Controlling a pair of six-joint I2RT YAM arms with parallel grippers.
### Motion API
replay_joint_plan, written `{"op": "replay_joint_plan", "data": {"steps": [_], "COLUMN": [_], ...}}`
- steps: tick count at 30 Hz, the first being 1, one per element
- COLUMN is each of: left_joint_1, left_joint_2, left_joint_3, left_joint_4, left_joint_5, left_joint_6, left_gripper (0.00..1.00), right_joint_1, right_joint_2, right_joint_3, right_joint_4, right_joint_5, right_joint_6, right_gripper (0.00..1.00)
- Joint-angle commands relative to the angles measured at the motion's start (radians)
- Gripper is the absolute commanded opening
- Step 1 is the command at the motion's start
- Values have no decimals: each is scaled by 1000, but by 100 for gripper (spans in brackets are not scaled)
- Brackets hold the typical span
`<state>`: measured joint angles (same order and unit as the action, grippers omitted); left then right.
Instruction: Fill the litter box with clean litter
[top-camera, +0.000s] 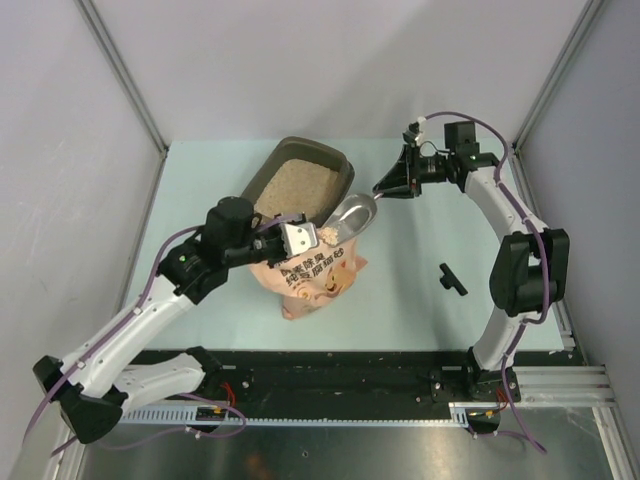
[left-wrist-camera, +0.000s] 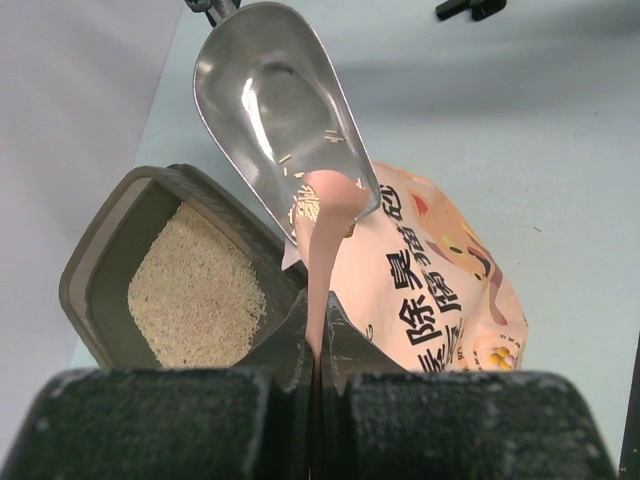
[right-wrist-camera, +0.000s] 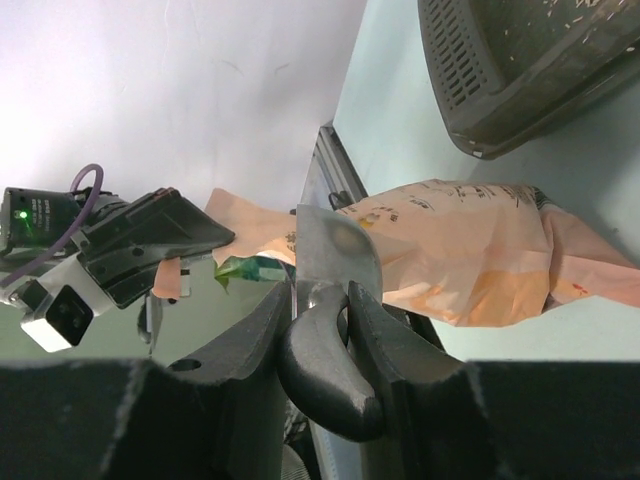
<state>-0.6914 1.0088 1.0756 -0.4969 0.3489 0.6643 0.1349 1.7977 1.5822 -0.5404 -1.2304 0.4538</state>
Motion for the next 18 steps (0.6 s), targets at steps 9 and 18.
{"op": "replay_joint_plan", "data": {"steps": [9,18], "left_joint_1": [41,43], "left_joint_2": [-116,-122], "left_joint_3": [34,10], "left_joint_4": [20,4], "left_joint_5": [-22,-27], "left_joint_6": [54,37], "left_gripper": [0,0], "right_joint_1": [-3,5], "right_joint_2": [84,228], "right_joint_3": [-13,93], "right_joint_4": [270,710], "right_joint_5": [-53,-54], "right_joint_6": [236,598], "right_gripper": [0,0]}}
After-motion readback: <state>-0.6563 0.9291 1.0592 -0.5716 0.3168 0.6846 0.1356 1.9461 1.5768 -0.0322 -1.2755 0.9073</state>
